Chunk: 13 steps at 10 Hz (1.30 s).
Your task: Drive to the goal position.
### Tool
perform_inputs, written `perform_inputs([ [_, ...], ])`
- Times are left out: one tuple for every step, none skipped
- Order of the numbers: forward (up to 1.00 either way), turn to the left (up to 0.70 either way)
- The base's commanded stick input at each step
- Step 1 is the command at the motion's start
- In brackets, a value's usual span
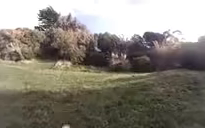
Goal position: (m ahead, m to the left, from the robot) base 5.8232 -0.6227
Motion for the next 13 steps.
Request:
perform_inputs([
  [0.7, 0.0],
  [0.7, 0.0],
  [0.7, 0.0],
  [0.7, 0.0],
  [0.7, 0.0],
  [0.7, 0.0],
  [0.7, -0.06],
  [0.7, -0.12],
  [0.7, -0.14],
  [0.7, -0.14],
  [0.7, -0.14],
  [0.7, -0.14],
  [0.7, -0.14],
])
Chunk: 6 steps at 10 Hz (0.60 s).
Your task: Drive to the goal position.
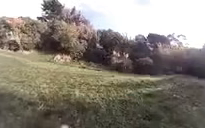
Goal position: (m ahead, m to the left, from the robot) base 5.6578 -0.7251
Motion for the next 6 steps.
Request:
perform_inputs([
  [0.7, -0.14],
  [0.7, -0.14],
  [0.7, -0.14],
  [0.7, -0.14],
  [0.7, -0.14],
  [0.7, -0.13],
])
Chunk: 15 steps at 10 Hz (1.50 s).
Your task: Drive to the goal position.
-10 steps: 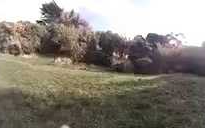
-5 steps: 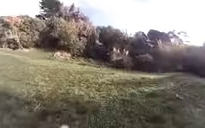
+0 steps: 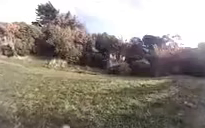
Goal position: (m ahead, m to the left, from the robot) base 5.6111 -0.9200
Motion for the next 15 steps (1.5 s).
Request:
perform_inputs([
  [0.7, 0.0],
  [0.7, 0.0],
  [0.7, 0.0],
  [0.7, 0.0],
  [0.7, 0.0],
  [0.7, 0.0],
  [0.7, 0.0],
  [0.7, 0.0],
  [0.7, 0.0],
  [0.7, 0.0],
  [0.7, 0.0],
  [0.7, 0.0],
  [0.7, 0.0],
  [0.7, 0.0],
  [0.7, 0.0],
])
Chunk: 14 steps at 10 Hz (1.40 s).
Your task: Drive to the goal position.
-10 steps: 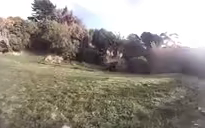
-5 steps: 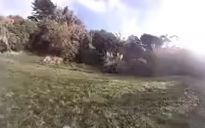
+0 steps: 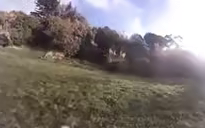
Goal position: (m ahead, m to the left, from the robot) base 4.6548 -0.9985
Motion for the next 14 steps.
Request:
perform_inputs([
  [0.7, 0.0],
  [0.7, 0.0],
  [0.7, -0.01],
  [0.7, -0.12],
  [0.7, -0.13],
  [0.7, -0.1],
  [0.7, -0.06],
  [0.7, -0.01],
  [0.7, 0.0],
  [0.7, 0.0],
  [0.7, 0.0],
  [0.7, 0.0],
  [0.7, 0.0],
  [0.7, 0.0],
])
